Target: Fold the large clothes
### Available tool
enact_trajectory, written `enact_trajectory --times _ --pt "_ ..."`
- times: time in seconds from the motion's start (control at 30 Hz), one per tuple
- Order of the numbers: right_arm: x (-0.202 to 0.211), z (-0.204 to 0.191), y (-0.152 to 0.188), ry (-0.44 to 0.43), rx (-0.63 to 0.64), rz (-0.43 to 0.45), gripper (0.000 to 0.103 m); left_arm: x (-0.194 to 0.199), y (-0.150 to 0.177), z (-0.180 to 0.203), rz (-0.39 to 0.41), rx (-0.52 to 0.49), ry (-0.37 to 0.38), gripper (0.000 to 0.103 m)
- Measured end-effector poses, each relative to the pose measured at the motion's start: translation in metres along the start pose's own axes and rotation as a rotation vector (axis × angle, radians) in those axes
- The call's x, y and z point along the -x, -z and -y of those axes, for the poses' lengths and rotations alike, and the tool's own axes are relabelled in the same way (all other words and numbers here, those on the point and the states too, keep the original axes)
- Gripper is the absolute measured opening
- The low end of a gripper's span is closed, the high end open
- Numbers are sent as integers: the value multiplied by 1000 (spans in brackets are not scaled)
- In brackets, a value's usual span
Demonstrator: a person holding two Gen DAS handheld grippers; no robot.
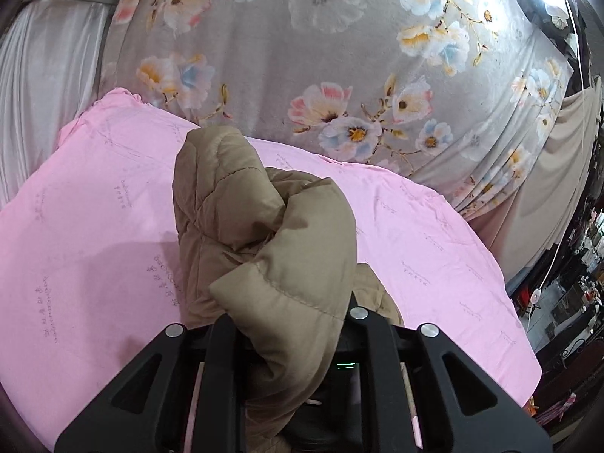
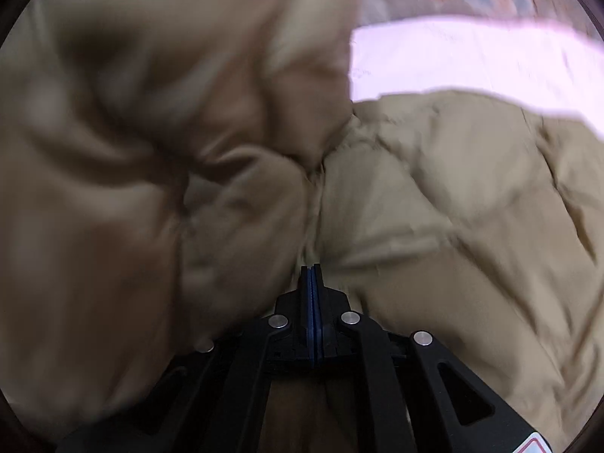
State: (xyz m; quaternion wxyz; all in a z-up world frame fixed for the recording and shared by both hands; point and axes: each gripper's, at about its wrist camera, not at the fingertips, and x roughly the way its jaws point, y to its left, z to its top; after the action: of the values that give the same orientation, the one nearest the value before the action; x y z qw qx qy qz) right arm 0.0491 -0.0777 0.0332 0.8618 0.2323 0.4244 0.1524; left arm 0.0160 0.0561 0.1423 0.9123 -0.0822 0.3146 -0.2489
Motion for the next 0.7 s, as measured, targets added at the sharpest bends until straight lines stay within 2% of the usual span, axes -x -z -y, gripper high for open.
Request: enact_trajectory --times 0.1,0.2,0.3,0.47,0.7 --pt "46 30 20 81 -25 19 7 1 1 12 1 -53 -15 15" --pt "76 61 45 165 -79 41 7 0 9 33 -12 -98 9 15" --pt "86 81 59 157 -133 49 7 -12 19 70 -35 -175 39 15" --pt "109 98 63 123 -184 85 6 -50 49 131 -141 -291 91 15" --pt "176 140 71 263 -267 162 6 -105 107 161 -322 -357 81 14"
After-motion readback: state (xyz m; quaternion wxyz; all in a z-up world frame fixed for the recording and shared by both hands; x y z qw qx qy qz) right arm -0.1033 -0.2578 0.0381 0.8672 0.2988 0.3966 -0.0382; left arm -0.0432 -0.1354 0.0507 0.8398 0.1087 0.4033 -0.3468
